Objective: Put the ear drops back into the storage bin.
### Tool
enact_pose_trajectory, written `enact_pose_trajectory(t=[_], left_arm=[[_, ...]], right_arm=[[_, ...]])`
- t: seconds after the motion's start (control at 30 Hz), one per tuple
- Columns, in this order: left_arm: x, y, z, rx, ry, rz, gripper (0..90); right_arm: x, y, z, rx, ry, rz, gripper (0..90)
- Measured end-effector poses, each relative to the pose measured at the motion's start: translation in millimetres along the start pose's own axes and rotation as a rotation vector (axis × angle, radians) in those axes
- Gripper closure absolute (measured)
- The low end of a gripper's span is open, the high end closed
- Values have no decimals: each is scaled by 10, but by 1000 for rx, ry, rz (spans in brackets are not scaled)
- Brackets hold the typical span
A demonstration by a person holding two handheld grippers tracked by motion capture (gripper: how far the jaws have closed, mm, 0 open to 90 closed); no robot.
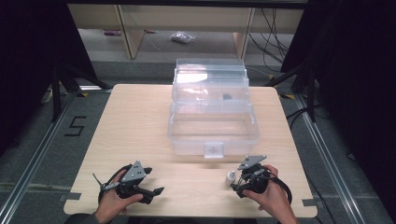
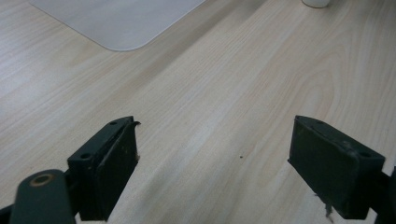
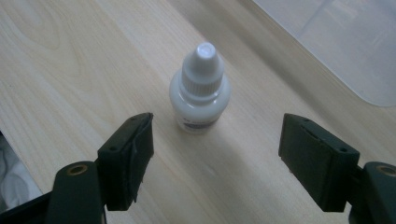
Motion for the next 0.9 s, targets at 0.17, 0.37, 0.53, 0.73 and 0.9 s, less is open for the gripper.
enact_pose_trajectory(t=[0.17, 0.37, 0.53, 0.73, 0.9], left_arm=[[-2, 2, 2, 0, -1, -4, 149], [0, 4, 3, -1, 0, -5, 149], [-9, 16, -12, 17, -1, -21, 148], [0, 5, 3, -2, 0, -5, 149], [3, 3, 6, -5, 0, -3, 149]], right_arm=[[-54, 45, 6, 32, 1, 13, 295], [-114, 78, 41, 41, 25, 51, 318], [-153, 101, 49, 45, 30, 70, 339], [-188, 117, 73, 57, 40, 88, 384], [-229, 114, 70, 72, 42, 106, 415]])
Point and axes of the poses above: each handheld gripper's, and its own axes: x roughly backward along the jaws, y roughly out of its top, z roughly to its left, the point moved 10 cm from there along -x, roughly forward along the jaws, and after that the axes turned 6 degrees about -z, right-handed, at the moved point
